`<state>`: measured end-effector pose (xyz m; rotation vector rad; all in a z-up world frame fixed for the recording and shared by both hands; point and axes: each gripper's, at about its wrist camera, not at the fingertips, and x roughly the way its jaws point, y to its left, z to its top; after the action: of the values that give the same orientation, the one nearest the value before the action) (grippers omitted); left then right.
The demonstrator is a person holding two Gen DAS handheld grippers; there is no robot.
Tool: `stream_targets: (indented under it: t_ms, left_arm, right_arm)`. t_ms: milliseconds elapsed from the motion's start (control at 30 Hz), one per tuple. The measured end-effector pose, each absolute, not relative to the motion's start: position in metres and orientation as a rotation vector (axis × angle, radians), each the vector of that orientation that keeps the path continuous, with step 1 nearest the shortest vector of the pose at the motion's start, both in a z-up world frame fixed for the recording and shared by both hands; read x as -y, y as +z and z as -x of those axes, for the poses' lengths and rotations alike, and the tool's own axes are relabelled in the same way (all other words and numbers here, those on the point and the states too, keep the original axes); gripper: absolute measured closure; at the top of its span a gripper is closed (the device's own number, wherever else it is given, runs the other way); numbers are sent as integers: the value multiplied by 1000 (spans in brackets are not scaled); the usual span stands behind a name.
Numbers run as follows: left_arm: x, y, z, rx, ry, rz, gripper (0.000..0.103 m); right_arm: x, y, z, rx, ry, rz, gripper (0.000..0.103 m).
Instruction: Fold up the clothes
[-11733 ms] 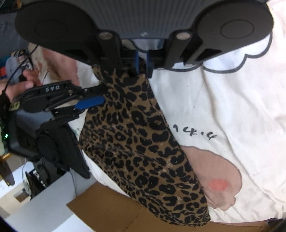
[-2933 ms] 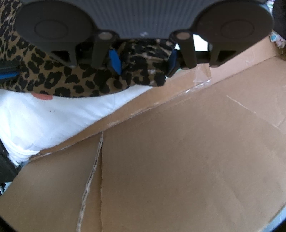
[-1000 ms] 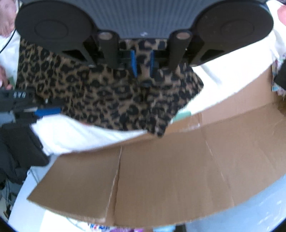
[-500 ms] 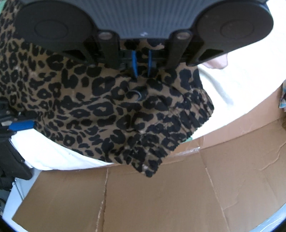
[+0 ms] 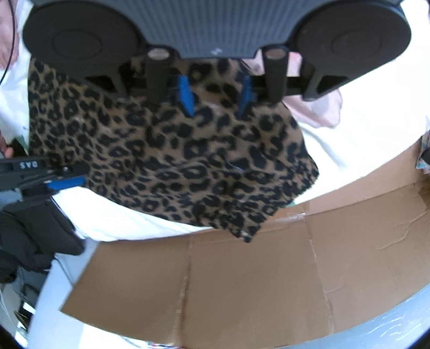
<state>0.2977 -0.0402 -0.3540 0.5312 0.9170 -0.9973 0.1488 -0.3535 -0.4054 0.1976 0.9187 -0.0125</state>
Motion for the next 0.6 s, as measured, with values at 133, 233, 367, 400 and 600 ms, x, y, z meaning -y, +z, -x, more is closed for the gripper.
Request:
stream_targets:
  t_ms: [133, 233, 367, 400, 600]
  left_arm:
    - [36, -369, -275, -907, -1023, -560, 56]
    - [38, -382, -265, -883, -1002, -591, 57]
    - [35, -385, -259, -876, -969, -587, 54]
    - [33, -386, -257, -874, -968, -593, 54]
    - [27, -388, -246, -861, -960, -625, 51]
  right_arm:
    - [338, -409, -141, -937, 22, -170, 58]
    - [334, -416, -135, -957, 24, -154, 55]
    - [335, -421, -127, -959, 3, -122, 47]
    - [336, -421, -126, -960, -3, -117, 44]
    - [344, -421, -110, -968, -17, -75, 42]
